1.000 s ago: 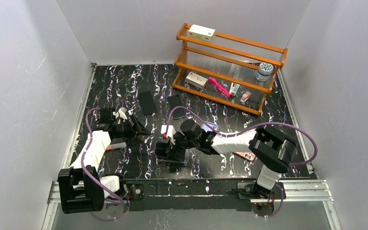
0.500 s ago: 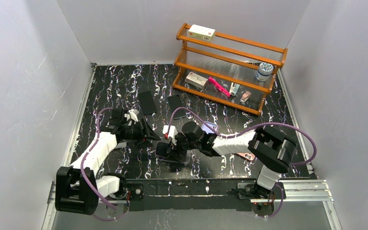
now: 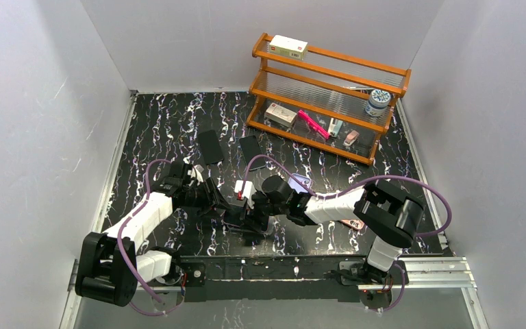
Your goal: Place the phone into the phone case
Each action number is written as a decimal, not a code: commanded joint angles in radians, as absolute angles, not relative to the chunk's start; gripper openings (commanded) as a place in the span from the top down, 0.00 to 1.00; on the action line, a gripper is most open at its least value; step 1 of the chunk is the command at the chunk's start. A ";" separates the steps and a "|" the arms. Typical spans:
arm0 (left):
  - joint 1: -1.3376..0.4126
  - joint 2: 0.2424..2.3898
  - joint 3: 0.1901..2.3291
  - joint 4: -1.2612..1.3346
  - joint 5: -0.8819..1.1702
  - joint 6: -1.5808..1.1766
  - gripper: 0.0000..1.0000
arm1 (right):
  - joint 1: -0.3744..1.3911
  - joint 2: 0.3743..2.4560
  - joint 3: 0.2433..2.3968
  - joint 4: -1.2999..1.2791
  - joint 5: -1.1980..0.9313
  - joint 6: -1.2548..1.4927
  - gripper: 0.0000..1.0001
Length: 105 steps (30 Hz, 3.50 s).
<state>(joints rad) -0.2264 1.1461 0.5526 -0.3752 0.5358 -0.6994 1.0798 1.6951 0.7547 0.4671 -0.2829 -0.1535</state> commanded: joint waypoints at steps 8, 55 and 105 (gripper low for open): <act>-0.258 1.167 0.549 -0.399 0.473 -0.702 0.55 | 1.072 1.684 0.737 0.554 -0.272 -0.140 0.47; -0.339 1.124 0.492 -0.335 0.418 -0.806 0.65 | 1.069 1.432 0.688 0.432 -0.091 0.320 0.02; -0.428 1.163 0.436 -0.230 0.375 -0.890 0.81 | 1.033 1.483 0.667 -0.027 -0.031 0.870 0.61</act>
